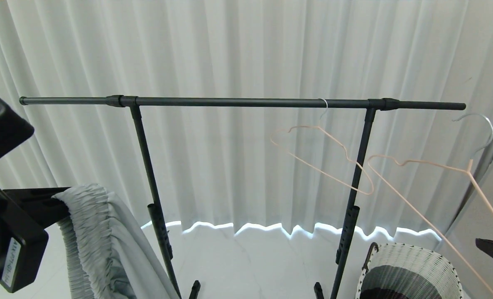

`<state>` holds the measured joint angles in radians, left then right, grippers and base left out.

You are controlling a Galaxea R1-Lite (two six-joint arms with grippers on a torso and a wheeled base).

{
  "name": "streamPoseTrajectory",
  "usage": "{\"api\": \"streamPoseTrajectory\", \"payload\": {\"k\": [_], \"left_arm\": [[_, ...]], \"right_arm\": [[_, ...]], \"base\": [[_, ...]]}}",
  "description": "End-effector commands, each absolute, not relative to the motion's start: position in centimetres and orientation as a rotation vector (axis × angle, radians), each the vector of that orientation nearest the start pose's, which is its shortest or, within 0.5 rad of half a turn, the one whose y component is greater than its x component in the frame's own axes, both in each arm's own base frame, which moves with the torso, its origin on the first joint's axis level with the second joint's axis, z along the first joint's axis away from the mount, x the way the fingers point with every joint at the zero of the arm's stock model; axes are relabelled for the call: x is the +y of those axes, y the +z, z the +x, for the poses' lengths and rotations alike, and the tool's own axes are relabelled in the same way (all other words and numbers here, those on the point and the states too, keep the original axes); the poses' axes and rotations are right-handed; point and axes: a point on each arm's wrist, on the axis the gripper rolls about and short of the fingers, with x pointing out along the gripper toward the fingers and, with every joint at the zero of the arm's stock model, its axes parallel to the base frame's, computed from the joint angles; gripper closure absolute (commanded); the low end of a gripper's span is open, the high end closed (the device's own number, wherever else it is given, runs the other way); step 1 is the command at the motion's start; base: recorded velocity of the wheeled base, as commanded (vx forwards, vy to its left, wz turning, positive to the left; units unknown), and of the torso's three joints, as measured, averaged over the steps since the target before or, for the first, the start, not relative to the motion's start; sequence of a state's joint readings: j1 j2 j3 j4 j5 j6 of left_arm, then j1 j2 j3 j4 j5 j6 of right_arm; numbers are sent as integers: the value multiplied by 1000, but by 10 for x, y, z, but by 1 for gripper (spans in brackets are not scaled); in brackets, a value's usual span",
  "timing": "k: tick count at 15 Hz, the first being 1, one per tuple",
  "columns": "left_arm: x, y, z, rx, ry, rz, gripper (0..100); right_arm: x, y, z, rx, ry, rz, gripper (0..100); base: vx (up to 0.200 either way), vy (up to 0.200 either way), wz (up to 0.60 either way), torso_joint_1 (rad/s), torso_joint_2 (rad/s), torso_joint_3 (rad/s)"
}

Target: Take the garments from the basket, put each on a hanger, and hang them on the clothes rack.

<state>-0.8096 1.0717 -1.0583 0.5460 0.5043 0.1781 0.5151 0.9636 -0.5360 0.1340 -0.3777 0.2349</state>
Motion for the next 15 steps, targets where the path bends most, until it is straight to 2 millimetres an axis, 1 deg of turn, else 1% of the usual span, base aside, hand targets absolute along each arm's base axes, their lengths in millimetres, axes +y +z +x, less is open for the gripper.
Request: {"api": "streamPoseTrajectory", "payload": {"k": [1, 2, 6, 9, 15], "left_arm": [[-77, 283, 89, 421, -336, 518, 100], [-77, 283, 89, 422, -336, 519, 100], [-76, 277, 88, 436, -336, 531, 100], [-78, 277, 89, 442, -330, 537, 100], [-80, 277, 91, 443, -328, 538, 100]], "right_arm": [[43, 190, 93, 511, 75, -10, 100], [43, 190, 93, 510, 77, -9, 100], [42, 197, 91, 472, 94, 0, 100], [39, 202, 80, 434, 204, -24, 100], [39, 201, 78, 427, 296, -89, 100]], "base": [[-200, 0, 0, 7, 12, 2], [-200, 0, 0, -2, -12, 2], [0, 0, 0, 0, 0, 0], [0, 0, 0, 0, 0, 0], [-200, 200, 0, 6, 3, -1]]}}
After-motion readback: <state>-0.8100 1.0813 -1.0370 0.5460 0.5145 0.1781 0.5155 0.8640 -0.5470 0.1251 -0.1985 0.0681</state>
